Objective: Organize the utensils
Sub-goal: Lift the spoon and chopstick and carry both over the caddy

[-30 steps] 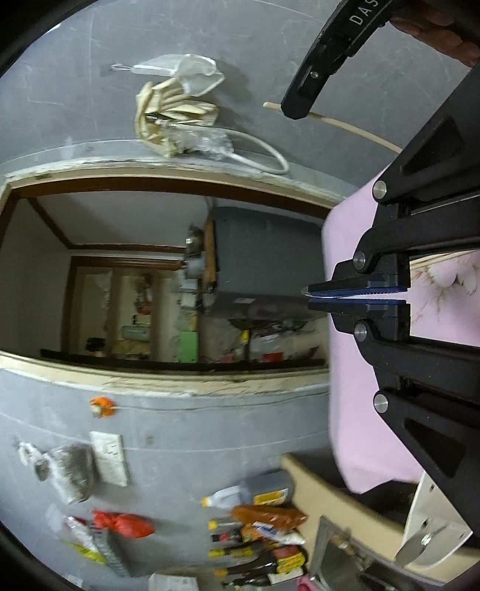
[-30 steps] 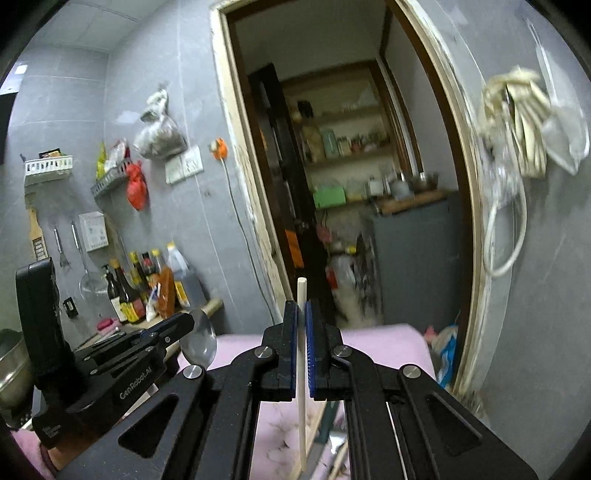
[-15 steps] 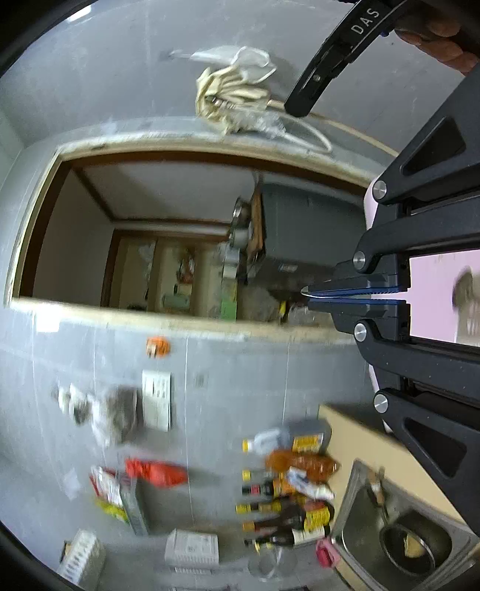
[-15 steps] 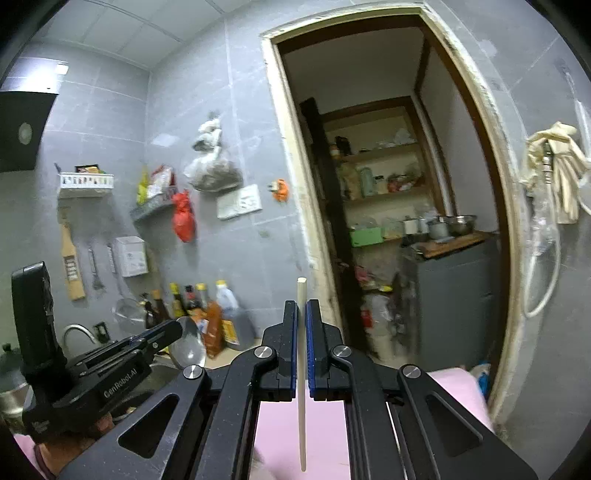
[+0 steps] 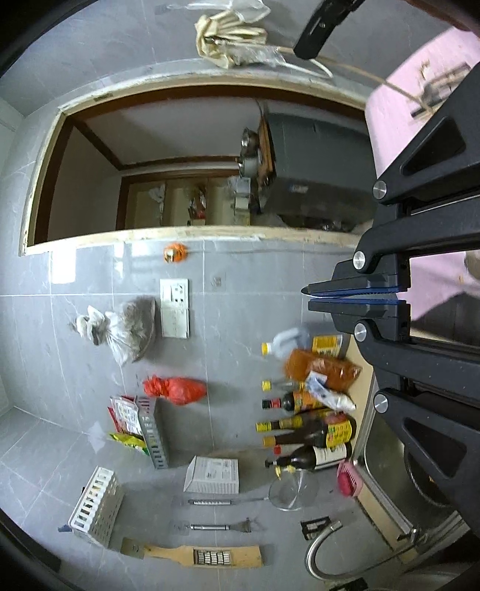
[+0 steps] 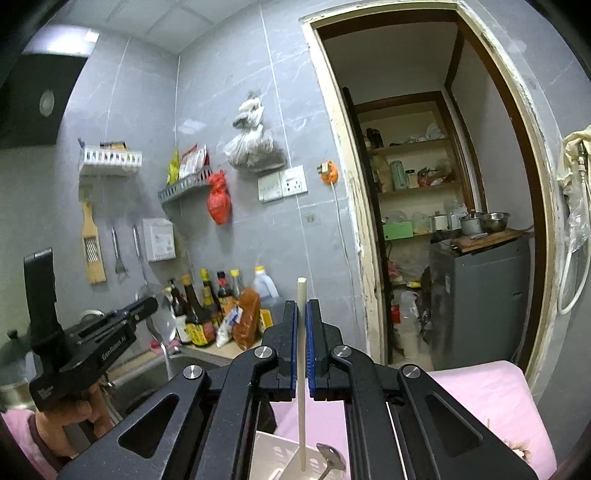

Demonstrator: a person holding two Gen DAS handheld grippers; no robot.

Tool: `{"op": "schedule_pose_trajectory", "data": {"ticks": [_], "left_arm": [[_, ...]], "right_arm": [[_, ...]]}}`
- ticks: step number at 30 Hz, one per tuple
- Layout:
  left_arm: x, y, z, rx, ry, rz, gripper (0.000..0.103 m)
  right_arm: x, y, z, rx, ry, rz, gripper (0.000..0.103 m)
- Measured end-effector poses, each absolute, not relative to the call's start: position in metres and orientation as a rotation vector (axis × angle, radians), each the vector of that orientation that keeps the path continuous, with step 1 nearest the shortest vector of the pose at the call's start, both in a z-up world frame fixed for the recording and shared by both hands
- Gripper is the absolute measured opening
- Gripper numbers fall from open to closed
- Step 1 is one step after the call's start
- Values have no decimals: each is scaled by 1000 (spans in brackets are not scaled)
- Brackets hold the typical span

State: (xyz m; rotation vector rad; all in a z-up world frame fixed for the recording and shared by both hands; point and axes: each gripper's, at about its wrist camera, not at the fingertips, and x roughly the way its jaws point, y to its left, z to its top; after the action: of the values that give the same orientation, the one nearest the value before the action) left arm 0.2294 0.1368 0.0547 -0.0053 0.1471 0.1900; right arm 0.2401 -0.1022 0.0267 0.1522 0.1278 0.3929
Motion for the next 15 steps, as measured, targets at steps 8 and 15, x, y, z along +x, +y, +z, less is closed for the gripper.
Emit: {"op": "schedule_pose_trajectory", "data": {"ticks": [8,15], "left_arm": [[240,141,16,75,144,222,2],[251,134,-9,84,135,210,2]], "right_arm": [[252,-91,-3,128,187,350,4],[262,-87,-25,127,214,312,4]]}}
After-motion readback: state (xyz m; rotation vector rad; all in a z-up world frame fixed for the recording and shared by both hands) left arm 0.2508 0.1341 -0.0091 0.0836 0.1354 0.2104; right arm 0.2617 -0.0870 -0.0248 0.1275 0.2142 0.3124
